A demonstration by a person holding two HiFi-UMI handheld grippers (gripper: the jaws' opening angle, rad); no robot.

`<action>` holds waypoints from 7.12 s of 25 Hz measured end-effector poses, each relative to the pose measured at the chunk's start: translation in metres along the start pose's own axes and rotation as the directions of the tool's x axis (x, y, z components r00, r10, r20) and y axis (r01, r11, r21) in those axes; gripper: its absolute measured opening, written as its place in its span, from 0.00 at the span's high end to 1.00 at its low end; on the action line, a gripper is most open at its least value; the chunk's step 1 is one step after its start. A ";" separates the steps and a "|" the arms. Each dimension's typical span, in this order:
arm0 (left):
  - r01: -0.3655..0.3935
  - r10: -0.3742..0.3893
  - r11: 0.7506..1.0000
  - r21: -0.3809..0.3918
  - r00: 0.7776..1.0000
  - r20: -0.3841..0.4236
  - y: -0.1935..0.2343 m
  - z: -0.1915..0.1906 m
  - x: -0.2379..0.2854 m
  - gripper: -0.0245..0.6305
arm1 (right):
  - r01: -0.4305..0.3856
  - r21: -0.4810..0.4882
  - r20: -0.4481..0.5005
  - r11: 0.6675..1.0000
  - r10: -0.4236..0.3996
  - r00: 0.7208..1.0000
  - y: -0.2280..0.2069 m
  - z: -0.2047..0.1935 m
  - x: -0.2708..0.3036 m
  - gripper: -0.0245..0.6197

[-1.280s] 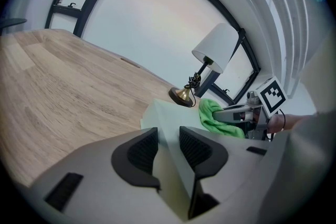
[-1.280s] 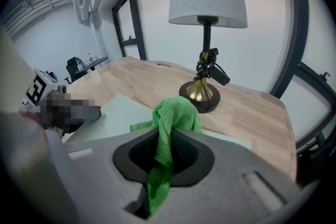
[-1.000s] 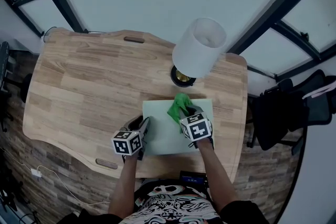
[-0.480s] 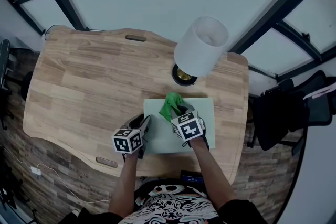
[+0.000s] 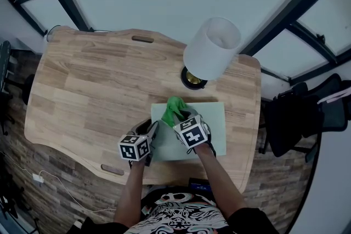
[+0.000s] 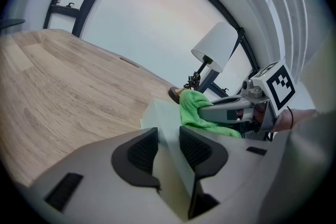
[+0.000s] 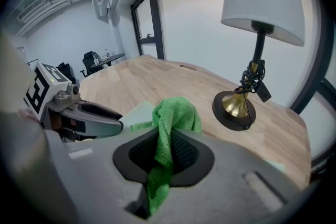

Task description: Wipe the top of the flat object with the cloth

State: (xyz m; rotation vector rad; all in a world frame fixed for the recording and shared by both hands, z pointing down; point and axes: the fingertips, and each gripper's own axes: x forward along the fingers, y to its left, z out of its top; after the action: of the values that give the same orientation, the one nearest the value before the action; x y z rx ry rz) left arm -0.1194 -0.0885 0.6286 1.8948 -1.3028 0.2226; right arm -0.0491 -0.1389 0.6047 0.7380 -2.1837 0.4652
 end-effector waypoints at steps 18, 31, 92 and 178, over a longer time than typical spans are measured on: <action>0.019 -0.019 1.000 -0.014 1.000 -0.005 -0.001 -0.002 0.000 0.77 | -0.073 -0.052 -0.005 0.996 0.073 0.997 0.029 0.018 0.012 0.90; 0.020 -0.020 1.000 -0.014 1.000 -0.009 0.000 -0.001 0.000 0.77 | -0.091 -0.084 0.004 0.992 0.092 0.996 0.041 0.026 0.017 0.90; 0.041 -0.040 0.999 -0.018 0.999 0.027 0.006 0.003 0.001 0.76 | -0.132 -0.057 -0.045 0.990 0.129 0.991 0.074 -0.025 -0.018 0.90; -0.005 0.004 1.000 0.015 0.998 0.067 0.008 0.002 0.000 0.76 | 0.017 0.246 0.052 0.969 -0.031 0.998 0.013 -0.102 -0.080 0.90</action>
State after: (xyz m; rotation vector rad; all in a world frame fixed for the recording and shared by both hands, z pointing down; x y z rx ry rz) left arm -0.1270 -0.0912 0.6313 1.9266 -1.3537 0.1732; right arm 0.0421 -0.0462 0.6069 0.9192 -2.1895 0.7196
